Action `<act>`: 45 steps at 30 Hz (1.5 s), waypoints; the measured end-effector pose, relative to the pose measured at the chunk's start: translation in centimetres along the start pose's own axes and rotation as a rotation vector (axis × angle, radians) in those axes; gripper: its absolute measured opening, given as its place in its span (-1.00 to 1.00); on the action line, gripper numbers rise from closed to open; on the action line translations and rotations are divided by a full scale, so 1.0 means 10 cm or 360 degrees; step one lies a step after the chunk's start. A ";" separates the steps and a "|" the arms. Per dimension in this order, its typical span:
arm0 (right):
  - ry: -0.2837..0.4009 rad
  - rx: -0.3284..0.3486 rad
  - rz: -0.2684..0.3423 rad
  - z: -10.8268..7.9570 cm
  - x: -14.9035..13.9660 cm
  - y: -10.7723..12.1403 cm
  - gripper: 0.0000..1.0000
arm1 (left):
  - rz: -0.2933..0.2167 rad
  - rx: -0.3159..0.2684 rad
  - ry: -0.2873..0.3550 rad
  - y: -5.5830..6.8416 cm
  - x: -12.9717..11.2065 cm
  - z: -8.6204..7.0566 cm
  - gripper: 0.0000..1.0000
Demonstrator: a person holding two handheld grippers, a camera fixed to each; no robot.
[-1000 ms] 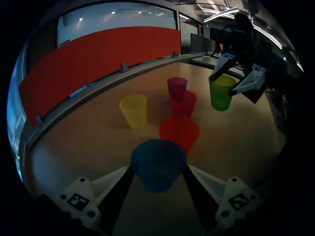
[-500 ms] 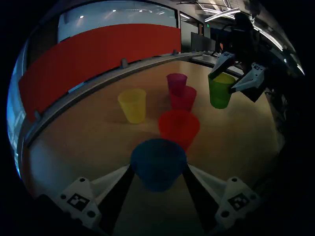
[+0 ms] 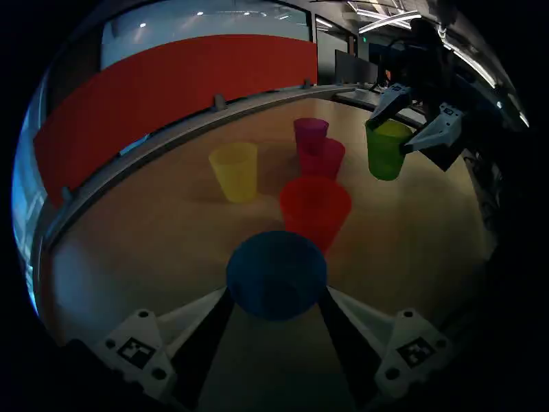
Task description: Pour water
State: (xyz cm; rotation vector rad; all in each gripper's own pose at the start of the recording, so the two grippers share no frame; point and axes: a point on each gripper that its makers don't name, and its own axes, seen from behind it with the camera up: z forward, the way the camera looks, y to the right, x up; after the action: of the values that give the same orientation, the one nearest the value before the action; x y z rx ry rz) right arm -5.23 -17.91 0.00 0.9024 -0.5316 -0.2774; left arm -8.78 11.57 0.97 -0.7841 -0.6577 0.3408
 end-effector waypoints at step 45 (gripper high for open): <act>-0.0055 -0.0031 0.0024 0.26 -0.47 0.07 0.90 | -0.0054 0.0038 -0.0047 0.20 -0.28 -0.39 0.71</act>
State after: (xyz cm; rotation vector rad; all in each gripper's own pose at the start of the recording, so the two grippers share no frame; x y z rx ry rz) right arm -10.60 -17.16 0.33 0.8756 -0.5667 -0.2843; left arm -8.44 9.36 -3.76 -0.7453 -0.6927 0.3291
